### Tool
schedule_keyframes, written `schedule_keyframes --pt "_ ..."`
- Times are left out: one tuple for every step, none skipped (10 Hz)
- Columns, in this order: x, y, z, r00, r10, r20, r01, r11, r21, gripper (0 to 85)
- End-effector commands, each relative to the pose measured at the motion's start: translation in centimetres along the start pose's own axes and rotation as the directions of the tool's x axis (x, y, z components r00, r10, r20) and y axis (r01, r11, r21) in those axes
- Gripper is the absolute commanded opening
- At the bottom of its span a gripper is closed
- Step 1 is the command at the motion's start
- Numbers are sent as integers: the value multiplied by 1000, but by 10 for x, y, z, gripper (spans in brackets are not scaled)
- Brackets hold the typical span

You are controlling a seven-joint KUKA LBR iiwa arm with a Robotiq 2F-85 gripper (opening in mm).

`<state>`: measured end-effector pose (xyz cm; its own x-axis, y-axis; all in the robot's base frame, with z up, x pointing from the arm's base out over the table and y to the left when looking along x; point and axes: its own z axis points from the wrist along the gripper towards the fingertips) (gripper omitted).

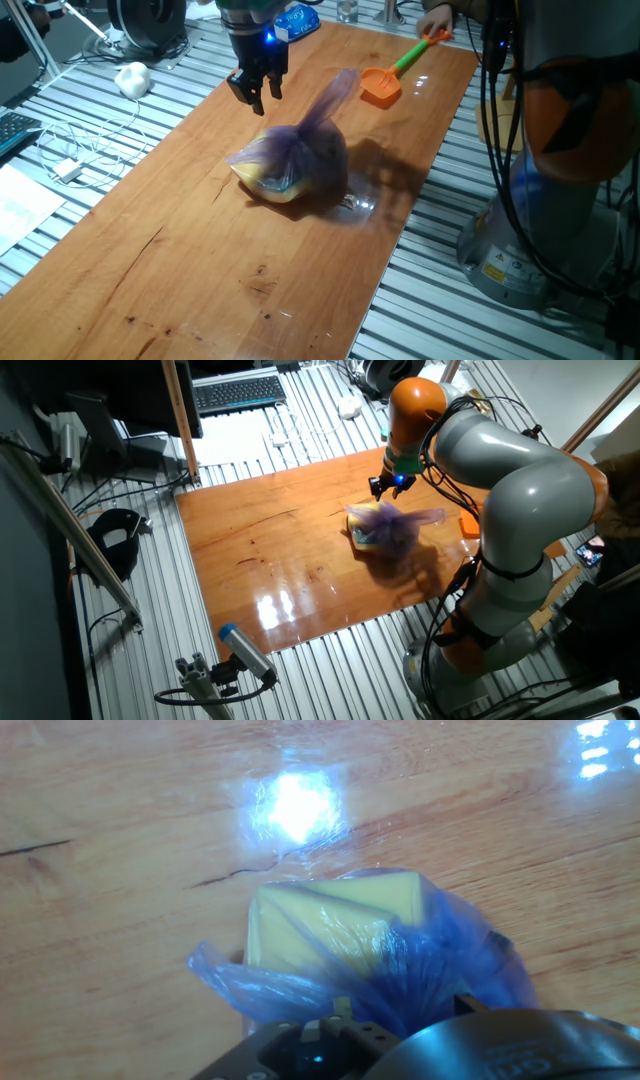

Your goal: Pick up a bag of things

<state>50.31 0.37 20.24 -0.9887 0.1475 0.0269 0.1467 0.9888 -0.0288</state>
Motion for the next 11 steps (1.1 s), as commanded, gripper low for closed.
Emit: schedule_keyframes --pt "0 0 0 1000 1 1 -1 1000 0 510" --pt "-1 1 1 1000 4 5 -4 1000 -1 510" --pt "-1 2 2 1000 6 7 -6 1000 -1 510" --pt "-1 2 3 1000 7 8 -7 1000 -1 510" --pt "-1 3 4 1000 10 10 -10 1000 -2 510" --pt "1 4 5 1000 15 13 -15 1000 -4 510" --pt "3 6 7 1000 21 16 -21 1000 -4 510" --pt "5 8 9 999 26 20 -25 1000 -5 510" --pt "7 9 11 999 30 21 -30 1000 -7 510" --pt "6 9 12 999 36 19 -36 999 -11 510" --pt "6 9 12 999 41 16 -40 999 -20 510"
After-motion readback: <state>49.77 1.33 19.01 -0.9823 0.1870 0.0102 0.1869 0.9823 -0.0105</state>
